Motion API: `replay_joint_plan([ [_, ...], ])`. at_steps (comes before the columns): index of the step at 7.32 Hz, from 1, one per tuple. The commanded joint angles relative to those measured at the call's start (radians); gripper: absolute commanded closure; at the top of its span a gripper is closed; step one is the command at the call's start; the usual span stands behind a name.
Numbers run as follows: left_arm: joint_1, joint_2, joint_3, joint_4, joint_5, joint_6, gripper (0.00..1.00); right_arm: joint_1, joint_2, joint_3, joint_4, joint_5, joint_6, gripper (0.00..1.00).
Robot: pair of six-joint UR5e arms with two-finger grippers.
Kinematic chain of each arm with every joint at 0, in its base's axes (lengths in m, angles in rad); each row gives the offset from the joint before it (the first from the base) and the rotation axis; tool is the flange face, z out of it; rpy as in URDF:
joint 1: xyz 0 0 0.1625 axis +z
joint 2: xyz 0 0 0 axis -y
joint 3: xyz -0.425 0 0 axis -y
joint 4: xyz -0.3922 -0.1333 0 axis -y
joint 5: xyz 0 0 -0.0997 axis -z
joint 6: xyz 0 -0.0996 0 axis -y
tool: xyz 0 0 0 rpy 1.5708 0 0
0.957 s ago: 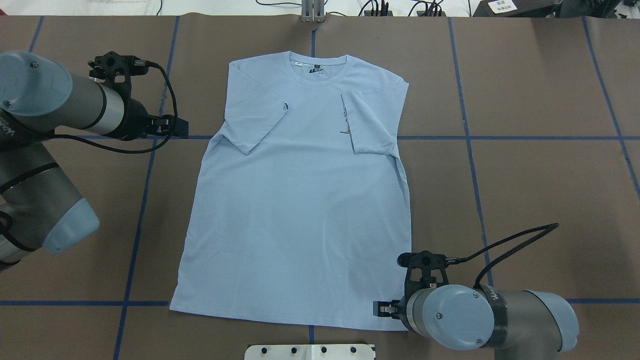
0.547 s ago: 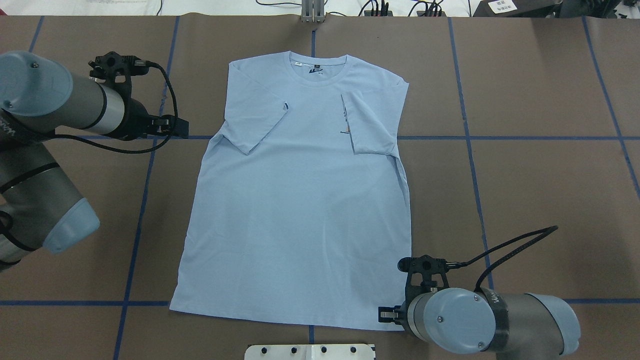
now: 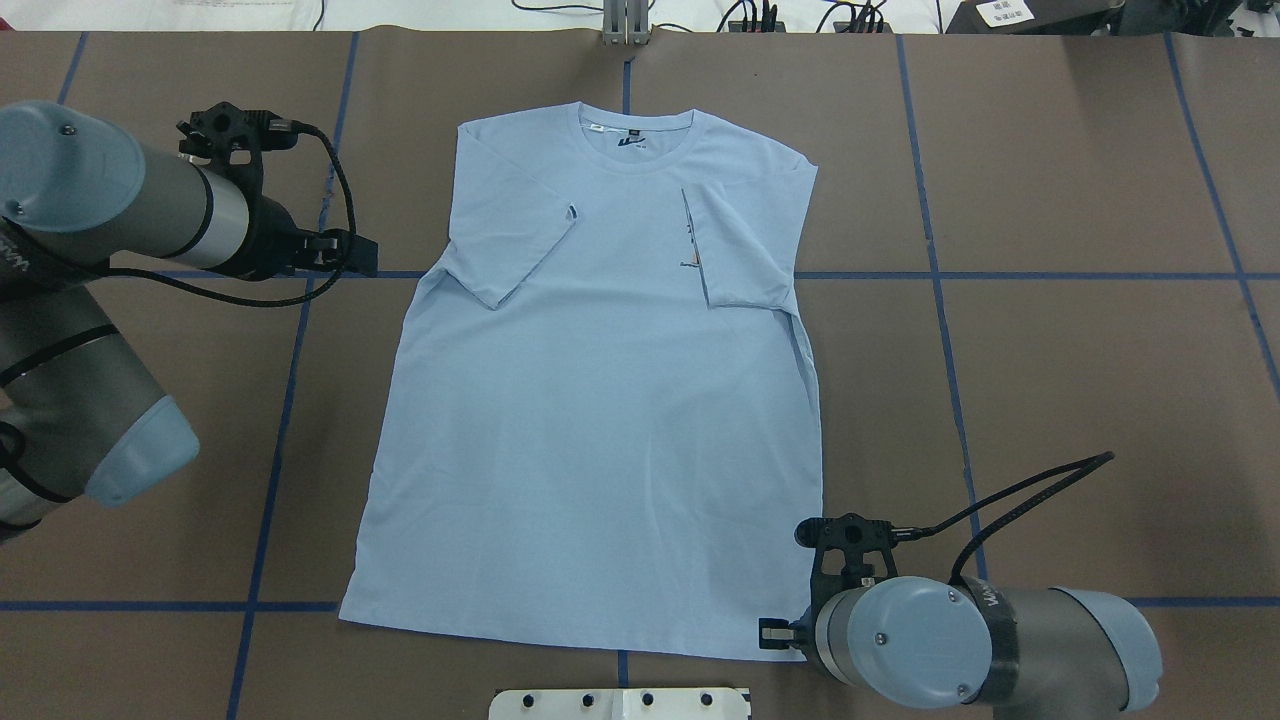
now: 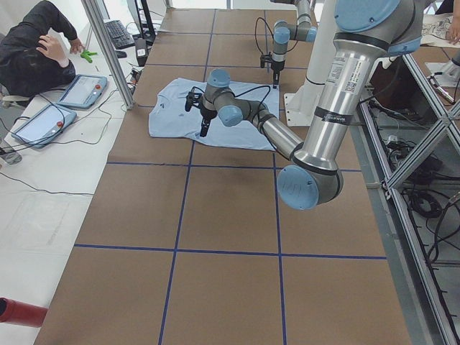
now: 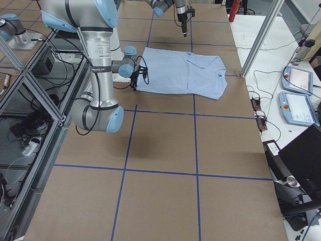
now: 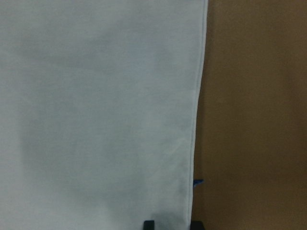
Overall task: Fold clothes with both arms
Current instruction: 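Move the left gripper to the hem corner nearest the robot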
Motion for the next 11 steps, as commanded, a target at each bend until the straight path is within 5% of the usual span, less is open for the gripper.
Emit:
replay_joint_plan([
  [1, 0.002, -0.001, 0.0, 0.0, 0.0, -0.002, 0.0, 0.001, -0.002, 0.002, -0.007, 0.0, -0.001, 1.0],
  [5, 0.002, 0.041, -0.005, 0.005, -0.032, -0.026, 0.0, 0.0, 0.007, 0.019, -0.006, -0.034, 0.089, 1.0],
  [7, 0.049, 0.202, -0.16, -0.006, -0.075, -0.176, 0.0, 0.004, 0.007, 0.042, 0.003, -0.034, 0.091, 1.0],
  [9, 0.237, 0.278, -0.26, 0.0, 0.042, -0.414, 0.0, 0.006, 0.01, 0.079, 0.005, -0.029, 0.091, 1.0],
  [11, 0.485, 0.277, -0.25, 0.003, 0.243, -0.624, 0.01, 0.008, 0.012, 0.079, 0.005, -0.031, 0.093, 1.0],
])
